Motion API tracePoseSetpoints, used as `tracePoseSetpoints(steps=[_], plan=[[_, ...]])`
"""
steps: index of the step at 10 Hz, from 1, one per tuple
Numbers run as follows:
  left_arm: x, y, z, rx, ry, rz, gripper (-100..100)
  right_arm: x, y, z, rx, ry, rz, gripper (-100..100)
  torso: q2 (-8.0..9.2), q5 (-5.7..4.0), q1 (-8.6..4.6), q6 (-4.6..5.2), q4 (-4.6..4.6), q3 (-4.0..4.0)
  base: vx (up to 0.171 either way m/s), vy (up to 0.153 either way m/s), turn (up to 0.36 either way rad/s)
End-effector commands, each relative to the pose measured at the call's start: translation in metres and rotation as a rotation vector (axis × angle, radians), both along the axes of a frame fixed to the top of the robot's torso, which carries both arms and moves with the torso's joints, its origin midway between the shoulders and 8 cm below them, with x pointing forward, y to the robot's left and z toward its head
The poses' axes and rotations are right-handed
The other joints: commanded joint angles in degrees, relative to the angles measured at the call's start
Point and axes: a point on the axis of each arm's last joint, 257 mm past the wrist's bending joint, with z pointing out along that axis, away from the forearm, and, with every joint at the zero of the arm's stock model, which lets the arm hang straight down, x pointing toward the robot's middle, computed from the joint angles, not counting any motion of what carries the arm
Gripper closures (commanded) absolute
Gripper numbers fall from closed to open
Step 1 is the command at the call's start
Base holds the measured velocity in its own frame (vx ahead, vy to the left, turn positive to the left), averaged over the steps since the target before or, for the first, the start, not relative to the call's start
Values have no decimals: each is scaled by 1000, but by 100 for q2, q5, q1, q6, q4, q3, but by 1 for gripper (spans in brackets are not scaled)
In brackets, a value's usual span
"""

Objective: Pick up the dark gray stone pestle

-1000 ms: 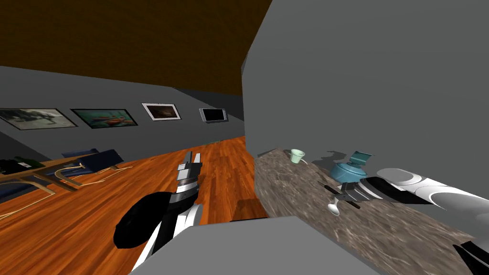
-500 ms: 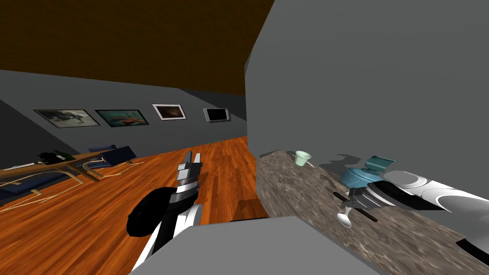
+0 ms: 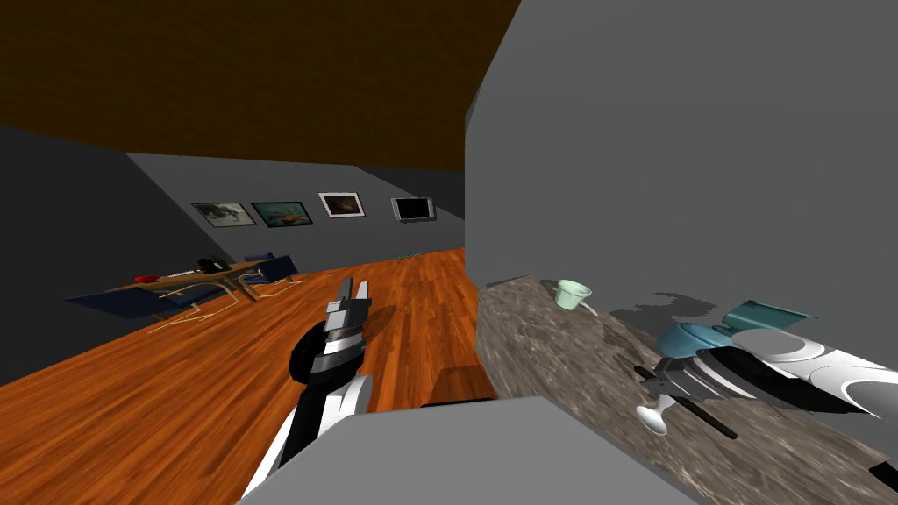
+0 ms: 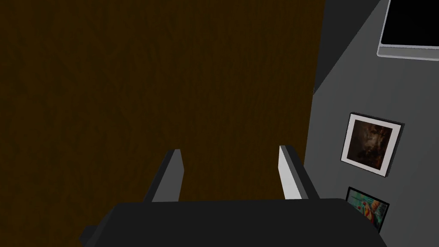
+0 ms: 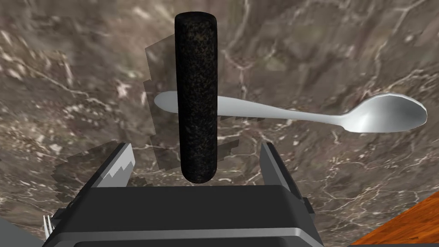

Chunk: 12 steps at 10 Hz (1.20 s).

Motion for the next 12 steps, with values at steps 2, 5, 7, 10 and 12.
tracePoseSetpoints(steps=[2, 5, 7, 10, 12], plan=[[0, 0, 0, 0, 0, 0, 0, -3, -3, -1, -1, -3, -21, -100, -9, -1, -2, 7, -2, -5, -36, -10, 33], [0, 0, 0, 0, 0, 0, 0, -29, -15, -10, -4, -2, -121, -100, -8, 0, 0, 7, -2, -5, -89, -7, 294], [0, 0, 0, 0, 0, 0, 0, -26, -13, -10, -1, -2, -104, -100, 5, 0, -2, 9, 2, 4, -73, -3, 82], [0, 0, 0, 0, 0, 0, 0, -26, -13, -10, -2, -4, -111, 100, -29, -2, 1, 6, -7, -17, -3, 0, -1], [0, 0, 0, 0, 0, 0, 0, -26, -13, -10, -2, -4, -111, 100, -33, -1, 0, 5, -8, -19, 0, 0, 0]])
